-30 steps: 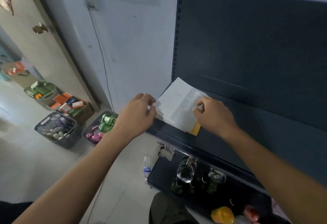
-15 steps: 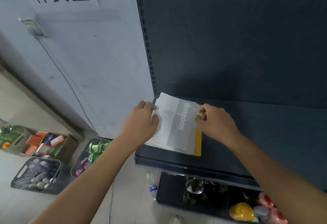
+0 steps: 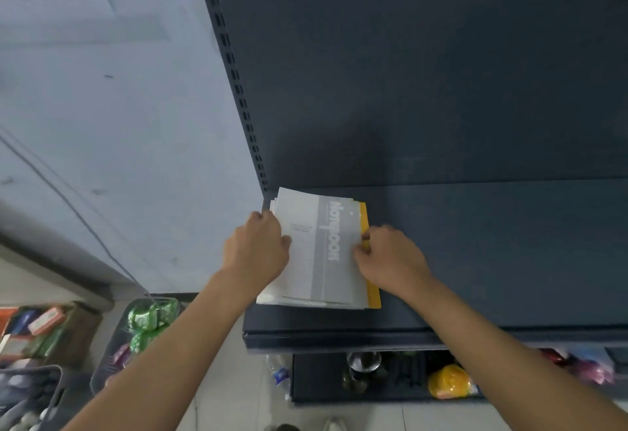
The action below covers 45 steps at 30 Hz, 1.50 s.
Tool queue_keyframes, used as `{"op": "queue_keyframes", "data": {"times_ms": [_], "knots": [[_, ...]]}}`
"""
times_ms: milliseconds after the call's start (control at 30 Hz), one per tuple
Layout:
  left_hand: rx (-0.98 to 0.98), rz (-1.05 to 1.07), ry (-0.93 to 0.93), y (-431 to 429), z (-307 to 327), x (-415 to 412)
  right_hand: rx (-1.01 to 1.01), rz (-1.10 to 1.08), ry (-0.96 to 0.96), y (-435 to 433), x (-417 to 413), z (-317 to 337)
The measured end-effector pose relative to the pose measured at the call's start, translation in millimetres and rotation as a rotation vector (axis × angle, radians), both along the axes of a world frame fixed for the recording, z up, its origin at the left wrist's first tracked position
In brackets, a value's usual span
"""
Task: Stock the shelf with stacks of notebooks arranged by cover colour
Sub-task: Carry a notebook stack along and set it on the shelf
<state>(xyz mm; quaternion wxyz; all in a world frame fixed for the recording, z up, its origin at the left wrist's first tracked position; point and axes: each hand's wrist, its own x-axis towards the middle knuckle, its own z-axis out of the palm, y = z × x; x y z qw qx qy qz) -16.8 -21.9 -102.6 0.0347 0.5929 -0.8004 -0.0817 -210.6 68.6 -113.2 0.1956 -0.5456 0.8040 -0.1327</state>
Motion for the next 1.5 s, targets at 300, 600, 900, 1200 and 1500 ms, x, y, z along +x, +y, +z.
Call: {"op": "queue_keyframes", "data": {"times_ms": [300,600,900,1200,1500], "knots": [[0.285,0.003,0.162,-9.1,-5.3,9.1,0.011,-0.027,0.072,2.1,22.3,-2.8],[0.397,0.088,0.341,-9.4,-2.6,20.9,-0.055,0.1,0.304,6.5,33.3,-15.8],[0.313,0.037,0.259,-7.2,7.2,28.4,-0.073,0.057,0.173,3.2,27.7,-17.1],[0.323,-0.051,0.487,-5.7,11.5,18.2,-0.036,-0.1,-0.226,-10.9,16.1,-4.3],[0.204,-0.156,0.449,-11.3,9.3,-13.0,-0.156,-0.312,-0.494,-9.2,-10.2,10.9]]}}
